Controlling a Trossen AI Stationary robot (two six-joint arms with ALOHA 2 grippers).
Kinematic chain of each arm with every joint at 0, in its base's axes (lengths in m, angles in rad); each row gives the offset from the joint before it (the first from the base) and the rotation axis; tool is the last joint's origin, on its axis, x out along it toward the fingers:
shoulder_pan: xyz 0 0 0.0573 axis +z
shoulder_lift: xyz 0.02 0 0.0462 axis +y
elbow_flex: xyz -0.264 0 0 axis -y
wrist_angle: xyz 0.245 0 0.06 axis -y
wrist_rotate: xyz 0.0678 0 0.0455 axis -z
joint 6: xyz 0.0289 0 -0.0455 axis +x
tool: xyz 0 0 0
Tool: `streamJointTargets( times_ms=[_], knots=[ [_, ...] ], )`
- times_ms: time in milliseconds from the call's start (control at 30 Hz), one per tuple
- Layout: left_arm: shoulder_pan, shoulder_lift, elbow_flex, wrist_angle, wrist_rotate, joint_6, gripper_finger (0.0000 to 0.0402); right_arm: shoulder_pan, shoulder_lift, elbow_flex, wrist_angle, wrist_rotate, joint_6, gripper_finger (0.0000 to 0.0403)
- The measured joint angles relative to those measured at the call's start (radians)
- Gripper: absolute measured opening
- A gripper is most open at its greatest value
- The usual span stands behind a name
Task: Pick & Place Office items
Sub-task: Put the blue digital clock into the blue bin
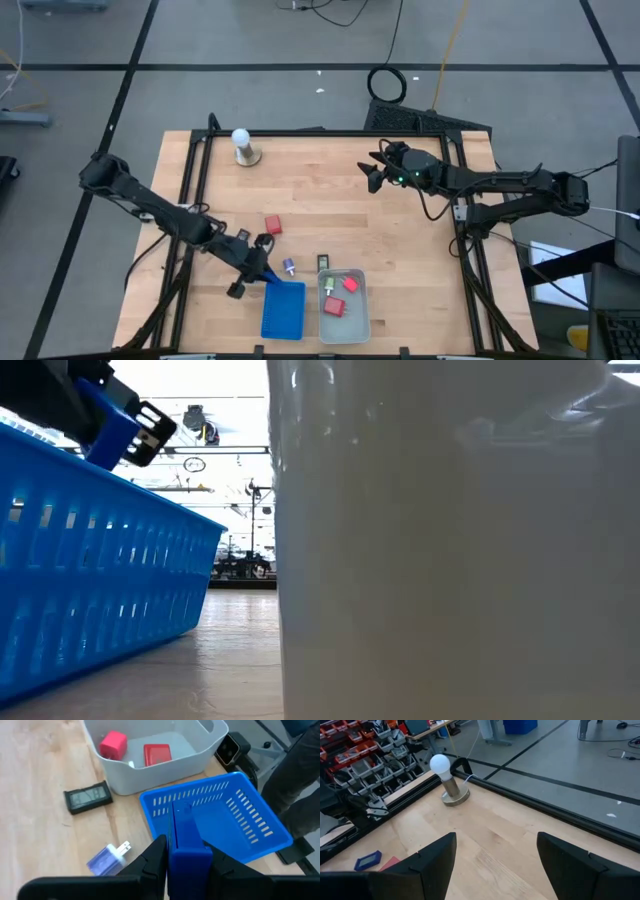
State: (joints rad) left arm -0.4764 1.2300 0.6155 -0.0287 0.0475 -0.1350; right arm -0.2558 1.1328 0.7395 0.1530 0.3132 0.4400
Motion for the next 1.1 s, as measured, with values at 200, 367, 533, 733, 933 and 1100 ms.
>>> streamJointTargets(
  times_ms=[200,367,533,733,933,1100],
  knots=[
    [-0.034,0.051,0.002,0.085,-0.004,-0.024,0.0076,0.000,0.000,0.000,0.000,0.000,-0.004,0.0267],
    [-0.079,0.080,0.002,0.088,-0.047,-0.001,0.0076,0.000,0.000,0.000,-0.002,0.000,-0.006,0.0267],
    [-0.102,0.149,0.002,0.128,-0.048,-0.001,0.0076,0.000,0.000,0.000,-0.001,0.000,-0.006,0.0267],
    [-0.108,0.192,0.013,0.161,-0.048,-0.017,0.0076,0.000,0.000,0.001,0.000,0.000,-0.006,0.0267],
    [-0.106,0.192,0.028,0.163,-0.077,-0.003,0.0076,0.000,0.000,0.001,0.000,-0.001,-0.006,0.0267],
    [-0.080,0.208,0.031,0.222,-0.069,-0.004,0.0076,0.000,0.000,0.001,0.000,-0.001,-0.007,0.0267]
  ],
)
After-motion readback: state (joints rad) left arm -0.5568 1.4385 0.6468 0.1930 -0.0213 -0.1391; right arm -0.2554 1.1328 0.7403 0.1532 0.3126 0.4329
